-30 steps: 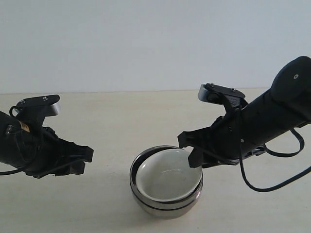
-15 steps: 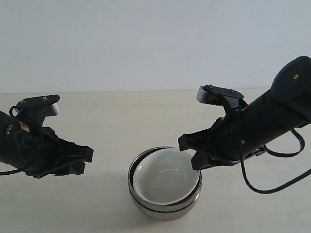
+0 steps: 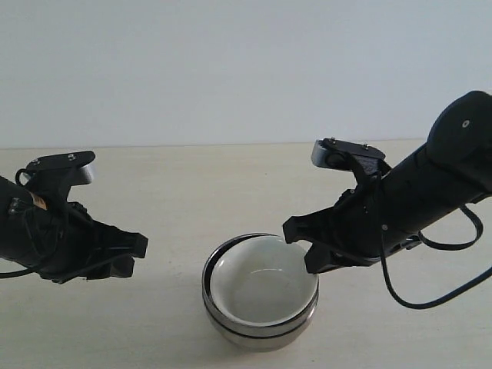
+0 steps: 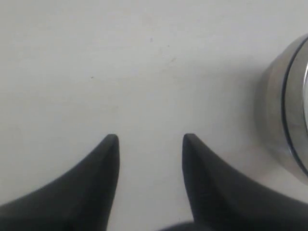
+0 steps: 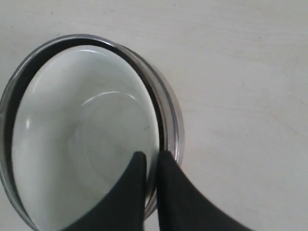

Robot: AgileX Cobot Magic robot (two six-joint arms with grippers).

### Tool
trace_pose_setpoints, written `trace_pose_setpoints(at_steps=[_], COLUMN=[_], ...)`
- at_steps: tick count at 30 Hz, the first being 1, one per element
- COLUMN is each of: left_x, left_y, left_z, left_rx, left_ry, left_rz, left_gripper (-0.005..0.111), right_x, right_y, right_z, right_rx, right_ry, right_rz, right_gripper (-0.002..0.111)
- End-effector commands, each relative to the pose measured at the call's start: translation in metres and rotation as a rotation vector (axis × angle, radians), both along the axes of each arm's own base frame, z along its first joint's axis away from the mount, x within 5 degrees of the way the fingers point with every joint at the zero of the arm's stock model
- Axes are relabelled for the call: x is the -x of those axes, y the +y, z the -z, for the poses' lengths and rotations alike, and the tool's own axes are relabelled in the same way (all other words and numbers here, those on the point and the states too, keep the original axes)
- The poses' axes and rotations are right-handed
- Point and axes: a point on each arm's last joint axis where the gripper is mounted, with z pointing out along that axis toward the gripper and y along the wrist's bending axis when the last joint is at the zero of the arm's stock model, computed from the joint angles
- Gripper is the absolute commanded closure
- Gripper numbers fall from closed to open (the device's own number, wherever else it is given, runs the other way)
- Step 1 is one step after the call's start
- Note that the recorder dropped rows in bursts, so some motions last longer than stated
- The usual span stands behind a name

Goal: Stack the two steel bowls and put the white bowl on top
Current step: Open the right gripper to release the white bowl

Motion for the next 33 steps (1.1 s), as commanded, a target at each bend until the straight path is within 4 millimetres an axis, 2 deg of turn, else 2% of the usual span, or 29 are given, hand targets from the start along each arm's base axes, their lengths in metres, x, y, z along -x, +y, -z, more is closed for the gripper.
trace_pose_setpoints(at_steps=[1, 8, 14, 16, 33], left_x=[0.0002, -0.0001, -0.0001, -0.0001, -0.0001], left_y=[-0.0021, -0.0022, -0.0022, -0.0022, -0.0022], left_z=[-0.0003, -0.0005, -0.0005, -0.0005, -0.0005], left_rx=[0.003, 0.003, 0.003, 0.003, 0.0], left_ry=[0.005, 0.001, 0.001, 0.001, -0.001], left_rz=[0.009, 0.008, 0.008, 0.008, 0.015], left_gripper=[0.066, 0.066, 0.066, 0.066, 0.066], right_x=[-0.0008, -0.0006, 0.0, 0.0004, 0.0015], right_y=[0.0006, 0.0003, 0.0004, 0.0004, 0.0018], right_z=[0.0109, 0.0072, 0.0073, 0.0074, 0.0056], right_rx=[0.027, 0.026, 0.026, 0.026, 0.002], right_ry=[0.024, 0.0, 0.005, 0.009, 0.025], right_rz=[-0.024, -0.037, -0.042, -0.044, -0.031], right_gripper=[0.108, 0.106, 0.076, 0.071, 0.07])
